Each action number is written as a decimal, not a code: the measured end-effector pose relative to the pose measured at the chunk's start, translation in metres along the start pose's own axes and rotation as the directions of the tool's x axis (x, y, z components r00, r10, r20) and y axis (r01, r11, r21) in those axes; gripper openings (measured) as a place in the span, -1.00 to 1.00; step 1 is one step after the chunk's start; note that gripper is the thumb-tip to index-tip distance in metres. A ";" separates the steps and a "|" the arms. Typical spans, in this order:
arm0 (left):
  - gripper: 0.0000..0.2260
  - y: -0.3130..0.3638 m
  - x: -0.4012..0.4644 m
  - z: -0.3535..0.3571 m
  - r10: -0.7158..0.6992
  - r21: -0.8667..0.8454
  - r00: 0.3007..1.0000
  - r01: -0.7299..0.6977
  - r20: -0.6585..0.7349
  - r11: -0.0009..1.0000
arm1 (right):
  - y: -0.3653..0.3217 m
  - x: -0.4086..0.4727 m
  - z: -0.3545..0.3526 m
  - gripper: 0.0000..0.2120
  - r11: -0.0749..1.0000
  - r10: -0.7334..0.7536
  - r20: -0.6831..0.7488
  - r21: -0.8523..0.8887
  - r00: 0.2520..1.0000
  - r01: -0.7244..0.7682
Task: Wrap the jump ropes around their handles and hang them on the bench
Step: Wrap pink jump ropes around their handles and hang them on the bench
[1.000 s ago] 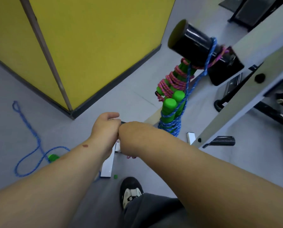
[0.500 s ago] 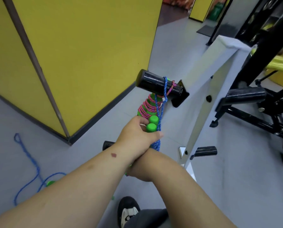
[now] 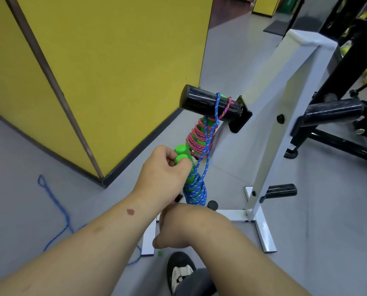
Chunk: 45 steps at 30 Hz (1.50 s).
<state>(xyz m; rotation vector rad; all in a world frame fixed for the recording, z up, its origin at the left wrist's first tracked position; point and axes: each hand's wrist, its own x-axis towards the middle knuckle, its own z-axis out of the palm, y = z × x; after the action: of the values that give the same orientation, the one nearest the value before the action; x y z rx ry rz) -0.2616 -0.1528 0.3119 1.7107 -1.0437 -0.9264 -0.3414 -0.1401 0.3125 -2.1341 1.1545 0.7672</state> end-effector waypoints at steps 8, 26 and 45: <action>-0.58 0.006 0.004 -0.014 -0.045 0.034 0.998 0.043 0.041 0.999 | 0.006 -0.001 -0.001 -0.64 1.000 -0.028 -0.003 -0.003 1.000 0.028; -0.64 -0.006 0.021 -0.047 -0.186 -0.003 0.981 0.186 -0.056 0.983 | 0.034 -0.007 -0.027 -0.30 0.684 0.159 -0.364 0.711 0.918 0.163; -0.49 -0.010 0.020 -0.077 -0.103 -0.155 0.995 0.098 -0.020 0.983 | -0.016 0.028 -0.025 -0.86 0.851 0.003 -0.699 0.377 0.715 0.366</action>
<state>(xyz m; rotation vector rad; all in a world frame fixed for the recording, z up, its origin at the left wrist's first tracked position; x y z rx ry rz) -0.1825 -0.1447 0.3243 1.6545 -0.8514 -1.0179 -0.3091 -0.1657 0.3129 -2.0551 1.2627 -0.4551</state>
